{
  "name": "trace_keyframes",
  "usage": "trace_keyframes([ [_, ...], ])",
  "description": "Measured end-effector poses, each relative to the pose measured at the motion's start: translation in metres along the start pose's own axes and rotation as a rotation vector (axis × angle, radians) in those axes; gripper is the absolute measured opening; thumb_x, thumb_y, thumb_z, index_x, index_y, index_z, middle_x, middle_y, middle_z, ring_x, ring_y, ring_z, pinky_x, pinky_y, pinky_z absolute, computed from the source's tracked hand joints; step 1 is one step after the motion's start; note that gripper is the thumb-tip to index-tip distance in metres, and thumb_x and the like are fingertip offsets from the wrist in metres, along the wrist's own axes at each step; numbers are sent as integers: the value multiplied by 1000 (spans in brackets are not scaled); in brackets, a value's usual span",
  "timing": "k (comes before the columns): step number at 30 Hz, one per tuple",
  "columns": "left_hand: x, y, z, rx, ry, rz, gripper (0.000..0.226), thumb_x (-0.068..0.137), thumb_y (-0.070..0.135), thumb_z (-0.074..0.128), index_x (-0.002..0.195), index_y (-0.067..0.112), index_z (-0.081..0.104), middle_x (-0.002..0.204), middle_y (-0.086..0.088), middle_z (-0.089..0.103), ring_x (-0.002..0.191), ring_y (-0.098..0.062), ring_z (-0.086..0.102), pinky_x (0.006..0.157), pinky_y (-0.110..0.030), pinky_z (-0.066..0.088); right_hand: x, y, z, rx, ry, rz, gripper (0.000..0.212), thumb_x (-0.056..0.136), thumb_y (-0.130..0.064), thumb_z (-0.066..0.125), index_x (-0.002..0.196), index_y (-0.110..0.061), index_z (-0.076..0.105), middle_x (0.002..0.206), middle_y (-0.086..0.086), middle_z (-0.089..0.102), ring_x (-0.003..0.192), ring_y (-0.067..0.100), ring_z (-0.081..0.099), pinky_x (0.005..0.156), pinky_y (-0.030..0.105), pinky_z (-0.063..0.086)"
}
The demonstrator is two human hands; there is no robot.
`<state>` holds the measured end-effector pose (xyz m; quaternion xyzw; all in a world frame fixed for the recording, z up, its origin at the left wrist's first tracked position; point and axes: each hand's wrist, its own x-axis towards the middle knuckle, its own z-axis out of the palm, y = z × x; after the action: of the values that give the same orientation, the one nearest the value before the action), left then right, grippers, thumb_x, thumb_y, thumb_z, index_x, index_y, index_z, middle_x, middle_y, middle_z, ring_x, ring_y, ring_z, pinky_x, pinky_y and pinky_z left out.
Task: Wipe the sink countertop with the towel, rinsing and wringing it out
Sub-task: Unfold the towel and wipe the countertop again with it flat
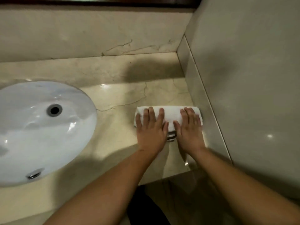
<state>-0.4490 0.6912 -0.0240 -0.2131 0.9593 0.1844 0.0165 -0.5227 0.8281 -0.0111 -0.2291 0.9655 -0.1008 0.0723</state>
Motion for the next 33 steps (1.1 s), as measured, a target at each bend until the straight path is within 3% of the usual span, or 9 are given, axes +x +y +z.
trace_keyframes([
  [2,-38,9,4,6,-8,39,62,105,50,33,158,18,36,163,-22,34,155,-38,23,127,-59,8,-42,10,0,-22,-13,17,60,105,-48,34,149,-8,41,156,16,42,148,31,34,124,51,27],
  [4,-66,13,12,-14,-29,102,65,106,48,29,159,10,34,168,-20,24,160,-34,9,127,-58,2,-67,20,-4,-87,-61,11,61,104,-53,33,149,-12,44,156,12,42,148,30,34,123,49,29],
  [7,-80,7,23,-42,-55,141,70,107,52,21,159,7,30,172,-16,15,160,-29,3,129,-54,1,-74,34,-4,-29,-87,5,56,105,-50,30,149,-18,43,163,8,32,152,29,28,124,42,20],
  [14,-96,-20,17,-39,-104,123,68,105,51,29,160,12,30,170,-12,24,160,-26,10,127,-48,-5,-98,-2,19,-116,-102,-8,75,99,-62,-10,164,-25,-4,172,2,-12,158,21,-14,128,48,-2],
  [17,-123,-50,5,-16,-97,119,67,104,54,31,158,14,36,168,-9,30,159,-23,16,127,-46,-4,-119,-24,22,-107,-157,-54,67,102,-59,-3,162,-29,-9,171,1,-16,157,19,-20,128,49,-1],
  [22,-178,-129,-16,-51,-20,42,65,102,55,42,152,15,49,163,-7,42,155,-21,29,124,-48,17,-160,-111,56,-90,-170,-62,62,108,-48,14,160,-32,-15,171,7,-17,152,21,-30,125,49,-8],
  [25,-205,-192,-36,-15,-17,-8,68,100,56,44,154,15,46,163,-6,41,156,-20,26,125,-47,16,-178,-171,77,-109,-196,-133,73,107,-39,36,164,-22,-5,171,16,-10,157,34,-16,126,55,1],
  [28,-227,-251,-58,13,-47,-41,69,102,57,42,158,16,38,166,-5,36,158,-19,22,126,-47,17,-192,-237,90,-97,-188,-150,66,104,-37,29,164,-12,14,170,24,4,156,44,5,124,63,16],
  [33,-269,-344,-93,126,-88,-146,75,106,61,32,165,16,19,172,-5,18,160,-17,10,128,-46,11,-212,-339,108,-26,-237,-248,69,102,-42,32,163,-11,21,169,26,8,156,45,7,124,62,16],
])
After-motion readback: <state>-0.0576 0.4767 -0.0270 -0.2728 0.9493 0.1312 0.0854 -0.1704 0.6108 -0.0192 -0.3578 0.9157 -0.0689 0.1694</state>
